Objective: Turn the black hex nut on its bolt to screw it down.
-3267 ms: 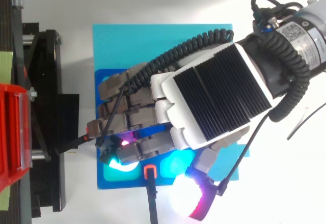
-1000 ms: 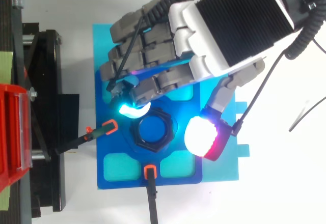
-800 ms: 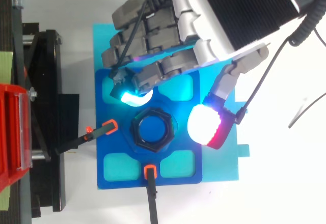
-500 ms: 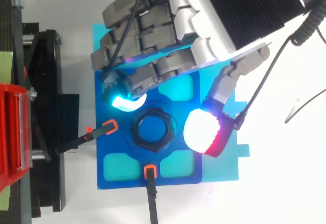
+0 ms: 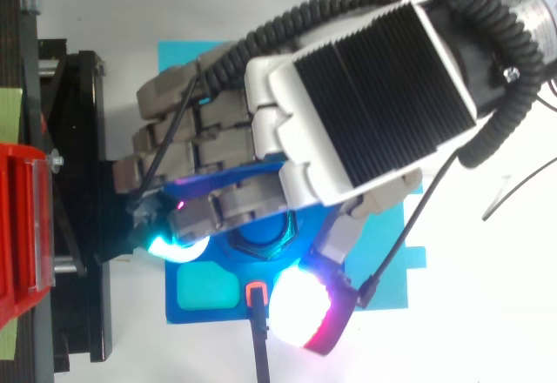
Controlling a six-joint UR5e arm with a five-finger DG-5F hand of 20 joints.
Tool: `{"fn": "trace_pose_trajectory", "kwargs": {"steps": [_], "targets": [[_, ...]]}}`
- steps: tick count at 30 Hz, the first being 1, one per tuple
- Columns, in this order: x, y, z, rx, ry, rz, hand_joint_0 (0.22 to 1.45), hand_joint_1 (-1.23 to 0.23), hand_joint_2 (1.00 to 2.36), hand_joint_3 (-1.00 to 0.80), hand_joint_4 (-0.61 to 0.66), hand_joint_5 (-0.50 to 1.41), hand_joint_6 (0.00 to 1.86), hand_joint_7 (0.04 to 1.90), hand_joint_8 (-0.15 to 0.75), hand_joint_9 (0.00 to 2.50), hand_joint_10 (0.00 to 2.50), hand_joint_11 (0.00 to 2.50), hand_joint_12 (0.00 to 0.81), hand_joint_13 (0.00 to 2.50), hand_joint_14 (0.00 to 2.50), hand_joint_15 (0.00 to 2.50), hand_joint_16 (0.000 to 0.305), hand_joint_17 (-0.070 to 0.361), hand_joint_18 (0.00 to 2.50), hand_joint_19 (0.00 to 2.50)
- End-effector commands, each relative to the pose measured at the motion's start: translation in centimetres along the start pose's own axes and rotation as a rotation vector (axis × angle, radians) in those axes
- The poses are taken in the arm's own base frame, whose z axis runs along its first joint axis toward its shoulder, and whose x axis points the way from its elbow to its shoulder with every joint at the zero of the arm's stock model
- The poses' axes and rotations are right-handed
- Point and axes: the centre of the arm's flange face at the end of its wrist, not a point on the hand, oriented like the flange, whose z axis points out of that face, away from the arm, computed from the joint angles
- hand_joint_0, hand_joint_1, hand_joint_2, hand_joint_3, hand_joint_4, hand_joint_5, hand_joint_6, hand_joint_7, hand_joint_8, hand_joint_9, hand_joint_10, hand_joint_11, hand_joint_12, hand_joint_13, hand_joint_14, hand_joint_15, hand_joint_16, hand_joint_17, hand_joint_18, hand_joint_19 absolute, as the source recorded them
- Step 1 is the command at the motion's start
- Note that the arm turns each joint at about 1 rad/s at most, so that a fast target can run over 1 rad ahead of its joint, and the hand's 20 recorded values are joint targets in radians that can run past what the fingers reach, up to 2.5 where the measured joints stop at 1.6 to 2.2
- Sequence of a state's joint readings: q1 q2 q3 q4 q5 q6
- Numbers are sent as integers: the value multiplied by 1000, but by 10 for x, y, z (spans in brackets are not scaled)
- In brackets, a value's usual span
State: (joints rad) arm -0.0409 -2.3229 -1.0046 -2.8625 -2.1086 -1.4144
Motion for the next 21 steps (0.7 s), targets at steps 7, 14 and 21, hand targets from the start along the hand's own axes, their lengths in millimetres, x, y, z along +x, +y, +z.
{"fn": "trace_pose_trajectory", "kwargs": {"steps": [7,14,21], "targets": [[10,27,19,8,30,10,510,-310,1000,-500,320,-212,849,565,310,489,7,337,367,664,9,270,49,109,550,333],[15,35,20,3,66,10,511,-310,1000,-500,320,-214,827,564,308,488,7,337,367,664,10,269,48,109,547,336],[18,37,18,4,87,21,511,-311,1000,-500,319,-214,829,569,309,490,8,337,367,665,8,270,49,109,547,334]]}}
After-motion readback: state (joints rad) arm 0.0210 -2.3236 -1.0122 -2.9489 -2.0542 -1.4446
